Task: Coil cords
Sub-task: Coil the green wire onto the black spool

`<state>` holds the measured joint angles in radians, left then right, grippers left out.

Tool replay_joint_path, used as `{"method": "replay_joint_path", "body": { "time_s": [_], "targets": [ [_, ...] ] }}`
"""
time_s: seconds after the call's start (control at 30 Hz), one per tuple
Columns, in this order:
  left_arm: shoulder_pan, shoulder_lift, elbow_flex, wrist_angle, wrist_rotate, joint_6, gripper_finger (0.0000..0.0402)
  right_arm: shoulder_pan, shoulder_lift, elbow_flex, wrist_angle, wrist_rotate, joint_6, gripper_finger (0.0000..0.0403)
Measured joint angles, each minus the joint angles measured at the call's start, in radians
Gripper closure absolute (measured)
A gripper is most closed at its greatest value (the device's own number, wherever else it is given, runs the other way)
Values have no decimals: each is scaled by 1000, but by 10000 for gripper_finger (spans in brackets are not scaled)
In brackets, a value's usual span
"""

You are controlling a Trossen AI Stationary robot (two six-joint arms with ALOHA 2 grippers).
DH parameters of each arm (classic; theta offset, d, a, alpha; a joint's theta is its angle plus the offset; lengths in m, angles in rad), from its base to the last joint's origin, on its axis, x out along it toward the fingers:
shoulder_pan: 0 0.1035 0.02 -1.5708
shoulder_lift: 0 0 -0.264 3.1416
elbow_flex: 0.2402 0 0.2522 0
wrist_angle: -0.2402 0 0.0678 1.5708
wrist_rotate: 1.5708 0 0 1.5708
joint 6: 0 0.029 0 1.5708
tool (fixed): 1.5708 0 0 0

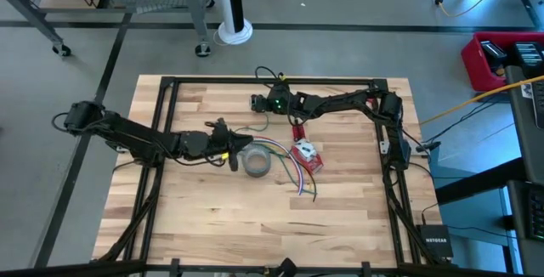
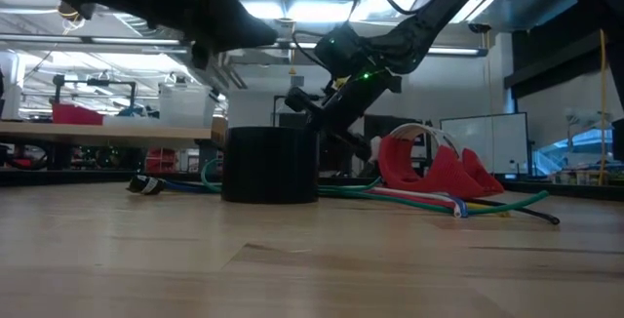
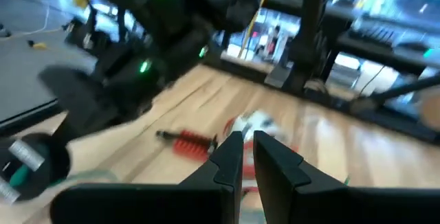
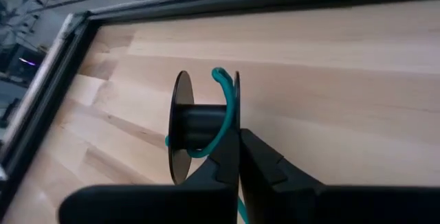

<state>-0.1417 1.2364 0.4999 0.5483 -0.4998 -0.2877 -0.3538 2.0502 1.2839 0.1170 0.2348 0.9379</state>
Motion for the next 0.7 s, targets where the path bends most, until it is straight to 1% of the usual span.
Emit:
{"method": "replay_joint_path", "body": {
  "time_s": [0.07, 0.2, 0.3, 0.37, 0.47, 0.57, 0.7],
  "targets": [
    [0, -24, 0, -88, -2, -8, 373, 0, -4, 0, 6, -17, 0, 398],
    [0, -40, 0, -224, -7, -76, 373, 0, -22, 0, 48, -53, -1, 400],
    [6, -31, 0, -260, -9, -90, 372, 1, -39, 0, 86, -79, -1, 400],
    [17, -29, 0, -265, -14, -72, 366, 1, -48, 0, 99, -104, -1, 401],
    [43, -30, 0, -269, -41, -60, 341, 1, -65, 0, 110, -123, -1, 401],
    [75, -30, 0, -282, -66, -83, 303, 1, -78, 0, 119, -123, -1, 401],
    [123, -30, 0, -283, -70, -106, 259, 1, -84, 0, 131, -133, -2, 401]
  ]
}}
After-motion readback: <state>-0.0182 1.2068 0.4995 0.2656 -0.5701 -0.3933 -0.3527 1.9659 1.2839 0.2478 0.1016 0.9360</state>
